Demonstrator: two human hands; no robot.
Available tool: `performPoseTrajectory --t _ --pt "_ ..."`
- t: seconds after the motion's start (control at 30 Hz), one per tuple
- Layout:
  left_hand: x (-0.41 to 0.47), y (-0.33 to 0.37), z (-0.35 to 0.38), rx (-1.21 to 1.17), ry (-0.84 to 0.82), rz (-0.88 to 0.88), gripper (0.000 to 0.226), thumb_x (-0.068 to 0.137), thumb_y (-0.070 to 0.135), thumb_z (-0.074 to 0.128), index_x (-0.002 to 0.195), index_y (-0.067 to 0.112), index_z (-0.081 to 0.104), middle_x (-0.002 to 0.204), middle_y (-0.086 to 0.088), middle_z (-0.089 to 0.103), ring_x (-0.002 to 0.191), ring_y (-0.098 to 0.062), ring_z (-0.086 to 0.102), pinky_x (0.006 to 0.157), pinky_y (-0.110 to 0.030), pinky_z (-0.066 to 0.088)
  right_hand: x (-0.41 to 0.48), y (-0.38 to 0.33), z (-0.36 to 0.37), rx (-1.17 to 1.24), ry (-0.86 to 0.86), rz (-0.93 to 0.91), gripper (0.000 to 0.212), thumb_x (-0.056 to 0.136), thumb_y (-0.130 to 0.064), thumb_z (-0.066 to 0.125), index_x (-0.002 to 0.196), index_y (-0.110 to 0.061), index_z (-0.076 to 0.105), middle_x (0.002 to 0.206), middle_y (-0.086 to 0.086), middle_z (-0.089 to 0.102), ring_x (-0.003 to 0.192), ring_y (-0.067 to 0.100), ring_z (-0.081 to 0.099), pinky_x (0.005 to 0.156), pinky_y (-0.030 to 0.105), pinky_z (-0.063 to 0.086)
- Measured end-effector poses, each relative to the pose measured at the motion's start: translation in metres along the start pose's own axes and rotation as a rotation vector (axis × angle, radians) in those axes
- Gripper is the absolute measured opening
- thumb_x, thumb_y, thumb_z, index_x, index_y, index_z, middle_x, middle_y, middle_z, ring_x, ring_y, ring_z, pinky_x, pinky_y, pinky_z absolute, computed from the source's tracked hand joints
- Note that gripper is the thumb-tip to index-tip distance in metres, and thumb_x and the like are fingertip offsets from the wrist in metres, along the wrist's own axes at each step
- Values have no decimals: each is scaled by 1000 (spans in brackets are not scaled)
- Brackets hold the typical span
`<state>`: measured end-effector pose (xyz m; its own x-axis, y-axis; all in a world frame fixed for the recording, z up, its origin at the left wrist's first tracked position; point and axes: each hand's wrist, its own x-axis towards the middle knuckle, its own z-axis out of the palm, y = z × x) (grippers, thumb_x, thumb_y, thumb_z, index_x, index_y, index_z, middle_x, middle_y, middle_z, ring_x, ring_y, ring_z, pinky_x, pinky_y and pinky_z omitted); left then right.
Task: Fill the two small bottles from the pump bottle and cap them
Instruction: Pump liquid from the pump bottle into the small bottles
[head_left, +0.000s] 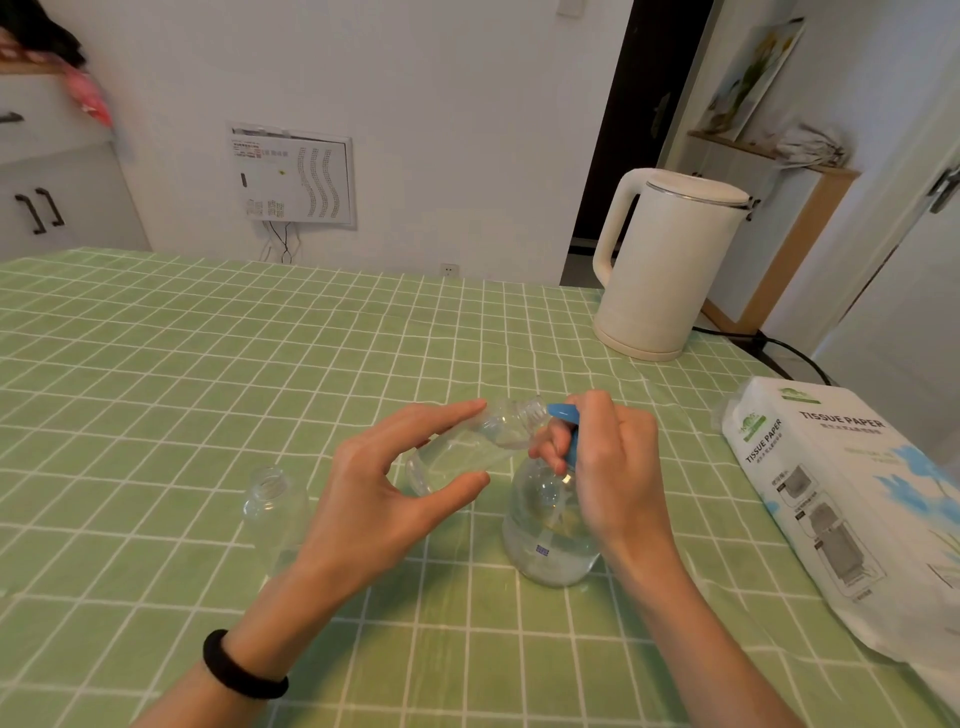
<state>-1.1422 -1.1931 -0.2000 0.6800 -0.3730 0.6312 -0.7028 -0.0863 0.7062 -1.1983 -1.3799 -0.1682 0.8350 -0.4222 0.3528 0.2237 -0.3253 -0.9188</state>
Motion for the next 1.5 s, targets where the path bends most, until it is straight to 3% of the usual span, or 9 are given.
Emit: performPoseTrajectory --t 0.1,0.3,0.47,0.63,0.83,1.07,1.23,1.4,1.5 --pt "0 0 0 -2 5 4 55 79 22 86 132 28 70 123 20 76 113 -7 71 91 -15 50 0 2 0 0 13 19 54 96 -34 38 48 -9 45 47 5 48 57 18 63 78 51 61" --pt "0 1 0 -4 6 3 55 79 22 86 131 28 70 122 20 76 111 -5 70 91 -13 49 0 4 2 7 10 38 67 100 -53 34 46 -18 50 47 3 51 57 12 66 85 58 60" --pt "0 2 0 2 0 3 56 79 22 86 132 26 70 122 17 75 112 -6 70 92 -14 49 1 0 0 -13 -3 18 54 95 -35 39 46 -15 47 46 4 48 55 16 61 80 57 60" --pt "0 2 1 7 -1 4 55 79 22 86 131 27 70 122 18 76 112 -6 71 91 -15 50 1 0 -2 -32 6 -9 50 92 -33 39 45 -18 48 47 4 50 60 28 66 72 36 59" --pt "0 0 0 1 4 10 55 79 22 86 131 27 70 123 19 75 112 -5 71 91 -14 50 0 3 0 10 5 33 65 100 -49 35 45 -18 48 47 3 50 56 13 63 80 49 62" --pt "-1 -1 0 6 0 5 55 79 23 87 132 26 71 123 20 76 112 -6 71 92 -13 49 1 -1 -1 -23 -11 -3 50 89 -35 39 48 -8 45 46 7 48 54 21 60 79 60 58" --pt "-1 -1 0 5 -4 10 56 80 24 86 133 28 70 124 21 75 113 -5 71 92 -13 49 1 2 0 5 -1 18 56 96 -35 38 44 -19 47 46 3 49 57 14 64 83 54 61" --pt "-1 -2 0 6 0 6 55 80 24 86 133 26 70 124 20 75 112 -5 70 92 -12 49 0 3 0 15 5 25 67 99 -53 35 46 -15 50 47 3 50 58 14 66 79 45 63" --pt "-1 0 1 9 -5 7 55 80 24 86 133 28 70 123 20 75 112 -5 70 92 -13 49 0 1 0 7 -8 7 63 98 -46 36 47 -11 49 47 4 50 58 16 65 78 49 62"
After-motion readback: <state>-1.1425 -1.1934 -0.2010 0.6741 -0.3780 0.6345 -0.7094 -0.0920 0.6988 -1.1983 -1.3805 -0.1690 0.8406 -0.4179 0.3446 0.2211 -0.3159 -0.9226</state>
